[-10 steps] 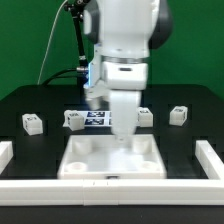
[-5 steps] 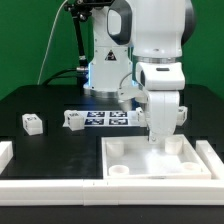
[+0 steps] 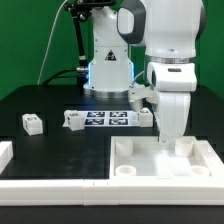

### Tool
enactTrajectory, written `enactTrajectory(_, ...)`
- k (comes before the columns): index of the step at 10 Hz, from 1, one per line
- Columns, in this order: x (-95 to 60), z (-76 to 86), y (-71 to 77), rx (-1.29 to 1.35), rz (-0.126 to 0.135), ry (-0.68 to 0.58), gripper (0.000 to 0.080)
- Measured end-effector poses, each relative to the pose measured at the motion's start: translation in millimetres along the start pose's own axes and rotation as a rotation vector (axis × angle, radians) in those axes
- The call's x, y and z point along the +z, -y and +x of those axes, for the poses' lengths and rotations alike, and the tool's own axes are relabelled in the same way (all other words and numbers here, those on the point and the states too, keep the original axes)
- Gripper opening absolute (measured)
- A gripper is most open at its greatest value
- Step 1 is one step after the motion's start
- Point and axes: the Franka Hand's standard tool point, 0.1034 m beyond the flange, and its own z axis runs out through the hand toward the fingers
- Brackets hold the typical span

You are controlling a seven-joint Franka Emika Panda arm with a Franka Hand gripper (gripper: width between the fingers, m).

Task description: Assemble one leg

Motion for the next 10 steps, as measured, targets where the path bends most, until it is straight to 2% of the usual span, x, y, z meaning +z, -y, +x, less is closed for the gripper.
enactTrajectory(3,0.3,-0.2,0.2,0.000,0.001,0.000,0.0058)
enactTrajectory(4,0.3,-0.3,0.2,0.001,0.001,0.000,0.0127)
enactTrajectory(5,0.4,-0.3,0.2,0.001,0.001,0.000,0.0127)
enactTrajectory(7,0.4,-0.3,0.2,0.001,0.001,0.000,0.0481)
enactTrajectory(8,0.4,-0.3,0.2,0.001,0.001,0.000,0.0481)
enactTrajectory(9,0.4,-0.3,0.2,0.001,0.001,0.000,0.0611)
enactTrajectory(10,0.4,-0.3,0.2,0.001,0.001,0.000,0.0611)
